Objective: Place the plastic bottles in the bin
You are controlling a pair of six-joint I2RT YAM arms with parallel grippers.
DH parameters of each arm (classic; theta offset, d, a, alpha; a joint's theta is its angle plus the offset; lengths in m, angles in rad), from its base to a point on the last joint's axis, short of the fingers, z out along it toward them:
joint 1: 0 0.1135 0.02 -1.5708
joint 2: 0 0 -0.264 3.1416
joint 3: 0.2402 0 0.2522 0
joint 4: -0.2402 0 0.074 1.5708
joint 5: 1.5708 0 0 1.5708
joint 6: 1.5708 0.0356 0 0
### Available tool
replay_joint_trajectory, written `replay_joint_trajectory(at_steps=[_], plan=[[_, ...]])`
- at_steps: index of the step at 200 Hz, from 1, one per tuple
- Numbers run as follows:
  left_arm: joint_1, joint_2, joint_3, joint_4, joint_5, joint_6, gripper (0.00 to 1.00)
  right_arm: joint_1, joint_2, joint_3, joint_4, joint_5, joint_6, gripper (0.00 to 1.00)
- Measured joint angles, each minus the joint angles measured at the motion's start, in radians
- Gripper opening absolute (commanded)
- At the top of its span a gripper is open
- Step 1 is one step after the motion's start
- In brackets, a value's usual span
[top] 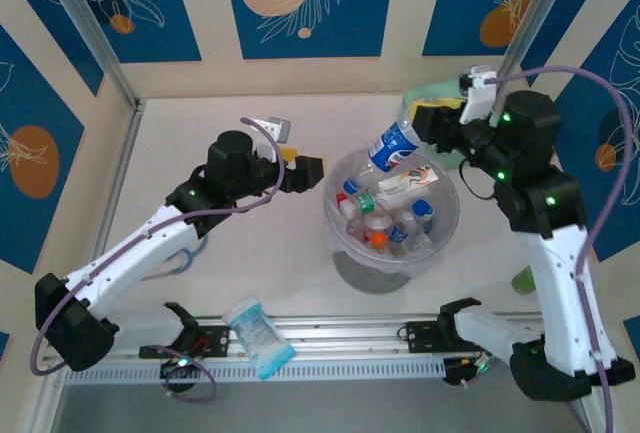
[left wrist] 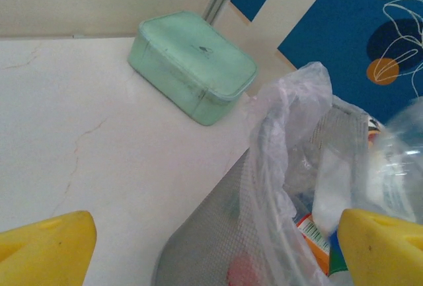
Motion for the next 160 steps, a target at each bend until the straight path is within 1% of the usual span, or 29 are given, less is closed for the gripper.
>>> replay_joint_trajectory(at_steps=[31,70,90,113,140,160], plan=[[-0.023,0.008,-0.004,0.025,-0.006,-0.011,0.93,0.021,0.054,-0.023,0.013,0.009,-0.013,0.0],[-0.052,0.062,-0.017,0.039,-0.018,-0.014,0.92,0.085,0.071,-0.053,0.019,0.066,-0.035,0.0],[-0.061,0.093,-0.021,0.044,-0.018,-0.014,0.92,0.099,0.079,-0.08,0.037,0.111,-0.032,0.0],[-0.064,0.111,-0.027,0.051,-0.017,-0.022,0.92,0.105,0.093,-0.128,0.04,0.153,-0.013,0.0],[-0.069,0.111,-0.027,0.069,-0.018,-0.022,0.91,0.129,0.136,-0.19,0.038,0.157,0.042,0.0],[-0.069,0.111,-0.028,0.07,-0.018,-0.022,0.91,0.141,0.152,-0.2,0.039,0.159,0.069,0.0]])
